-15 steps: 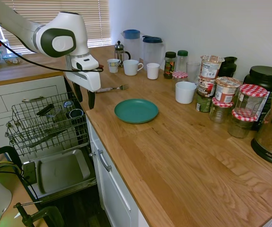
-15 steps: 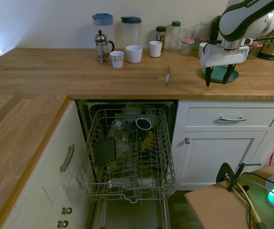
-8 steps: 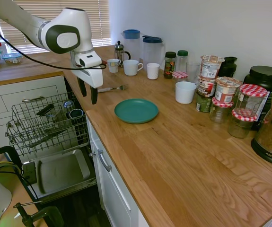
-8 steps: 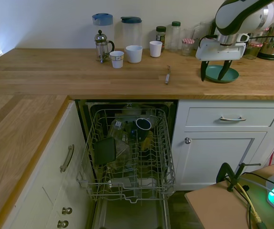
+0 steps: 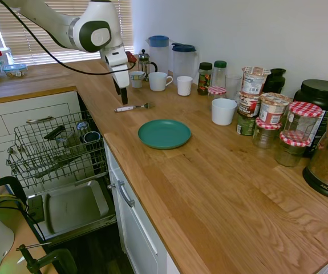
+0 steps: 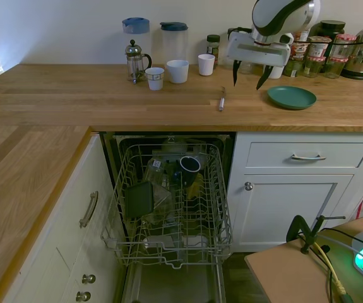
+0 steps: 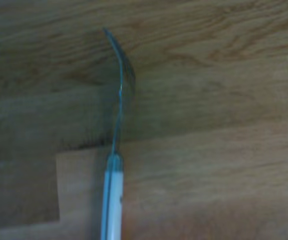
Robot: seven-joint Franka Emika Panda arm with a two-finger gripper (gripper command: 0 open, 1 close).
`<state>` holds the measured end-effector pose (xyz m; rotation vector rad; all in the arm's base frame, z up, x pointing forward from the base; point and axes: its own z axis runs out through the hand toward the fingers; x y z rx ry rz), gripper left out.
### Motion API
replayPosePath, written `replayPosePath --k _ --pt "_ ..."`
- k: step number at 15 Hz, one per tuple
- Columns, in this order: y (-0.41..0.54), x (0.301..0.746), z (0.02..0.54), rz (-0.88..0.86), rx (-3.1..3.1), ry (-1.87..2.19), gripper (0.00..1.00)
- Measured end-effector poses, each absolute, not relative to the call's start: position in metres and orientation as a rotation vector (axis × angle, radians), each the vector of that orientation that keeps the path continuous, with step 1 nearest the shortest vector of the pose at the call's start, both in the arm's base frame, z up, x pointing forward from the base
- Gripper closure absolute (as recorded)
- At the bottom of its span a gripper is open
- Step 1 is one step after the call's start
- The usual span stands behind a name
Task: Put the fork in the dishwasher
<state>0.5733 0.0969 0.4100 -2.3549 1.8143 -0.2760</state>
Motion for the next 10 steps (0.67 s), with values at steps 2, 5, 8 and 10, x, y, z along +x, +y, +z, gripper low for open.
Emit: replayPosePath --k 2,5,8,10 --pt "0.106 0.593 0.403 -0.303 -2.275 1.916 0.0" --pt "0.113 0.618 0.389 -0.344 -2.181 2.051 0.0" --pt "0.123 0.637 0.375 -0.346 -2.145 2.096 0.0" --pt "0.128 0.647 0.361 -0.33 -2.159 2.109 0.0"
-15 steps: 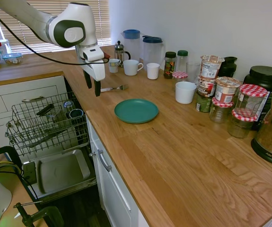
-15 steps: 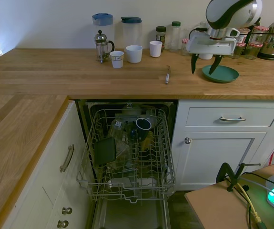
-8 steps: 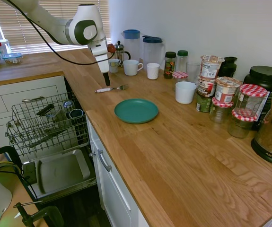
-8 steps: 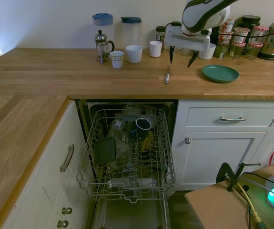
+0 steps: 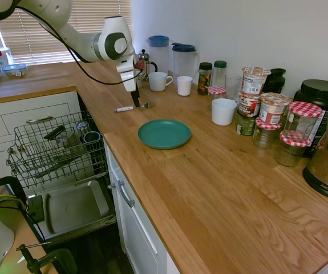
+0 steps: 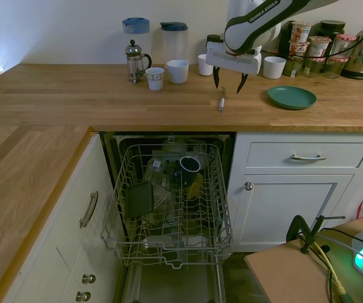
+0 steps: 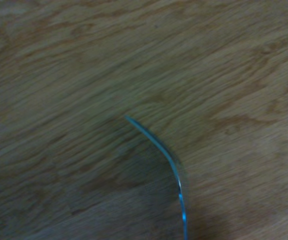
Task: Put the fork in the dishwasher
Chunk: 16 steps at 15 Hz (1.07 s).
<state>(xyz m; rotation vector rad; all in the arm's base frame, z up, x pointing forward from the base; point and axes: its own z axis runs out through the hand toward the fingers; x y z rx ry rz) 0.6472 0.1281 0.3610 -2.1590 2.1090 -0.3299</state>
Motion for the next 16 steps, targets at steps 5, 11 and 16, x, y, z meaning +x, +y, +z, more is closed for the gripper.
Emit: replayPosePath --k 5,11,16 --pt "0.138 0.662 0.337 -0.296 -2.192 2.129 1.0" --pt "0.141 0.663 0.337 -0.283 -2.201 2.121 1.0" --pt "0.14 0.663 0.336 -0.266 -2.222 2.103 1.0"
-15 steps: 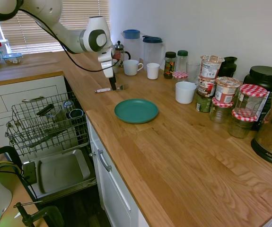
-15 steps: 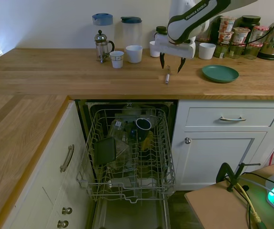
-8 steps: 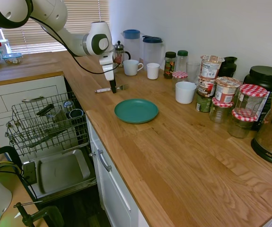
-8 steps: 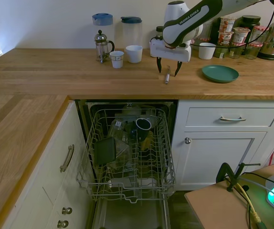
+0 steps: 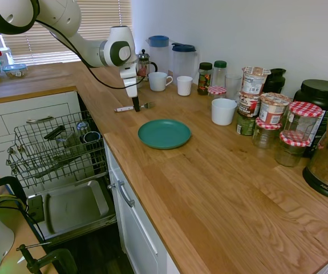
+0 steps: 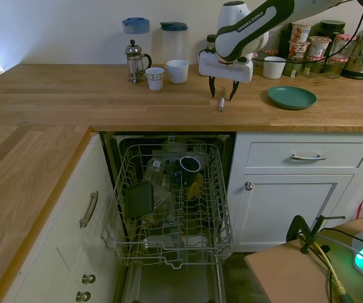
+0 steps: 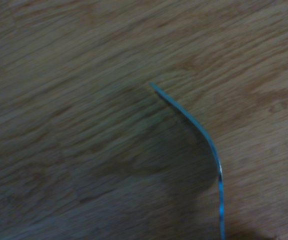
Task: Put the fork in the dishwasher
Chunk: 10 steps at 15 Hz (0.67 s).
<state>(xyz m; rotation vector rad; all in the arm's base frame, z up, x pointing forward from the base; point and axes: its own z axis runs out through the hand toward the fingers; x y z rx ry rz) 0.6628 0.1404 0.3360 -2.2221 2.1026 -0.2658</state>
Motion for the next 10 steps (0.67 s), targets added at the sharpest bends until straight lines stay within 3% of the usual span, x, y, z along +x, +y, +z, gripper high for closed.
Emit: replayPosePath --k 10 --pt "0.125 0.666 0.335 -0.251 -2.209 2.085 1.0"
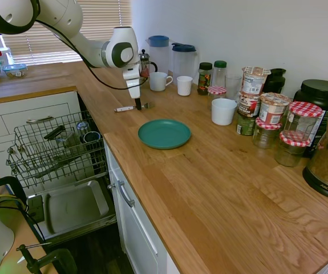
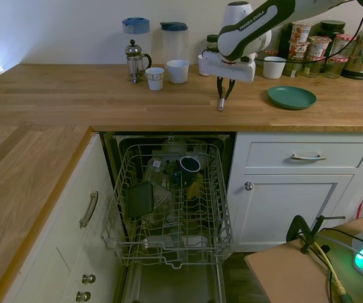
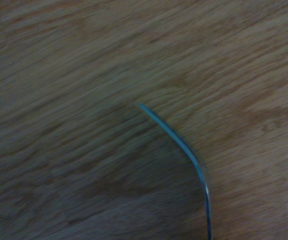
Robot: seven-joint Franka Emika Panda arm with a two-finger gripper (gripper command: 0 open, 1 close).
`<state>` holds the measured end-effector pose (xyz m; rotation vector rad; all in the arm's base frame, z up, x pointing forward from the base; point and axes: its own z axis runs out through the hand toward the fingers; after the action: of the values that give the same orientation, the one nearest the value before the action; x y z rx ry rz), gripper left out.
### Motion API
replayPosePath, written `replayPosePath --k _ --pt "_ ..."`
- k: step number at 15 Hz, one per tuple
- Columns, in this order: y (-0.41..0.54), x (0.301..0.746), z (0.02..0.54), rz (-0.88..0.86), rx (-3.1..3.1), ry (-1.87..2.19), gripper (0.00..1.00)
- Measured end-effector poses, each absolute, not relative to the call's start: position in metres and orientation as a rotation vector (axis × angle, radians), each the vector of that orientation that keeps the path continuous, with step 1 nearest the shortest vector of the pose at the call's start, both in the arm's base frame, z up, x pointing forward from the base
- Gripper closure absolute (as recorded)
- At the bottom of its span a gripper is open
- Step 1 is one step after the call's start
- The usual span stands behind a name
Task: Put the fork in the dishwasher
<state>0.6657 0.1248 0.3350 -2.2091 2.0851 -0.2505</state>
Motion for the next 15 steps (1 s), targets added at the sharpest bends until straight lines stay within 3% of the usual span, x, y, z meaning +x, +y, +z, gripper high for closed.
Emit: replayPosePath --k 8,15 --pt "0.114 0.631 0.361 -0.216 -2.258 1.983 1.0" --pt "0.183 0.538 0.394 -0.033 -2.389 1.746 1.0"
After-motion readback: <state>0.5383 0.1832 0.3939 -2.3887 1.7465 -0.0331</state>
